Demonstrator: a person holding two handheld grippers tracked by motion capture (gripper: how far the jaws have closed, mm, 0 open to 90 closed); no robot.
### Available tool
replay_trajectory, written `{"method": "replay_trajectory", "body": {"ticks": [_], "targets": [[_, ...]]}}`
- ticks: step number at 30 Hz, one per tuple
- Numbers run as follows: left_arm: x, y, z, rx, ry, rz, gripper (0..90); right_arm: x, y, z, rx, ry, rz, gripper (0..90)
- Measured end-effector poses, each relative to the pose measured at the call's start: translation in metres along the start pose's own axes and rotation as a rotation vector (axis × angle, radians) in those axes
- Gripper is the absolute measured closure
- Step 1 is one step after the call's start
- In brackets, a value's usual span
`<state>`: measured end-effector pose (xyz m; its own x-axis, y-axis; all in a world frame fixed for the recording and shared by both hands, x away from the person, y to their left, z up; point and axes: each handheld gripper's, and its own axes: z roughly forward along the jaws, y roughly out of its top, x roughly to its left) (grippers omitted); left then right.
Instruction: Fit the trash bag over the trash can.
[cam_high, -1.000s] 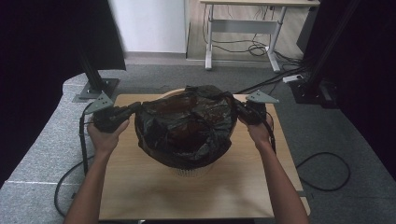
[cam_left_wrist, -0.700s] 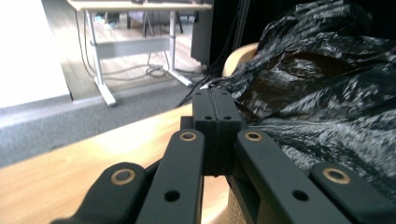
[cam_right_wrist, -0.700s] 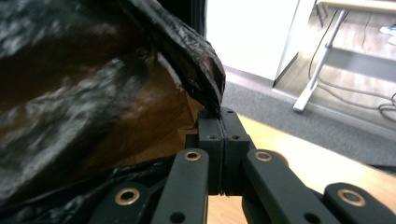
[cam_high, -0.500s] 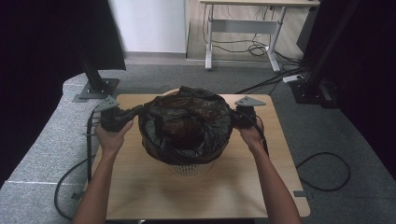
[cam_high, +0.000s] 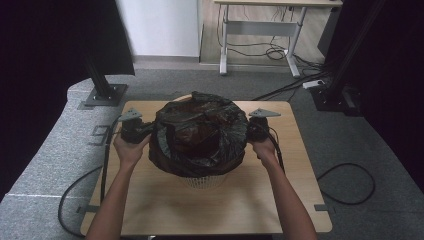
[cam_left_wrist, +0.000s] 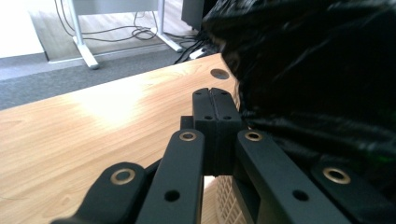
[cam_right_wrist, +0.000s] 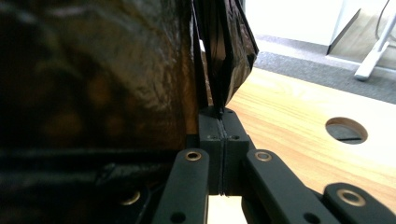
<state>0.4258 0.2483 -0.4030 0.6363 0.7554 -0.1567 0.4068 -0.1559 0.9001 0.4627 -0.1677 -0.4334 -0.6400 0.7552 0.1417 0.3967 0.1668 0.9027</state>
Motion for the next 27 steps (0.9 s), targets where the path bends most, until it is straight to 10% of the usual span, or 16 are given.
{"method": "replay_trajectory", "body": {"ticks": [9, 16, 27], "targets": [[0.001, 0.019, -0.037, -0.115, 0.002, 0.01, 89.4, -0.005, 0.005, -0.014, -0.034, -0.046, -0.018, 87.8], [-0.012, 0.042, -0.065, -0.158, 0.016, 0.068, 69.7, -0.003, 0.007, -0.019, -0.039, -0.055, -0.031, 87.3], [-0.025, 0.065, -0.053, -0.081, -0.071, 0.106, 52.7, 0.002, 0.015, -0.021, -0.039, -0.06, -0.055, 87.3]]}}
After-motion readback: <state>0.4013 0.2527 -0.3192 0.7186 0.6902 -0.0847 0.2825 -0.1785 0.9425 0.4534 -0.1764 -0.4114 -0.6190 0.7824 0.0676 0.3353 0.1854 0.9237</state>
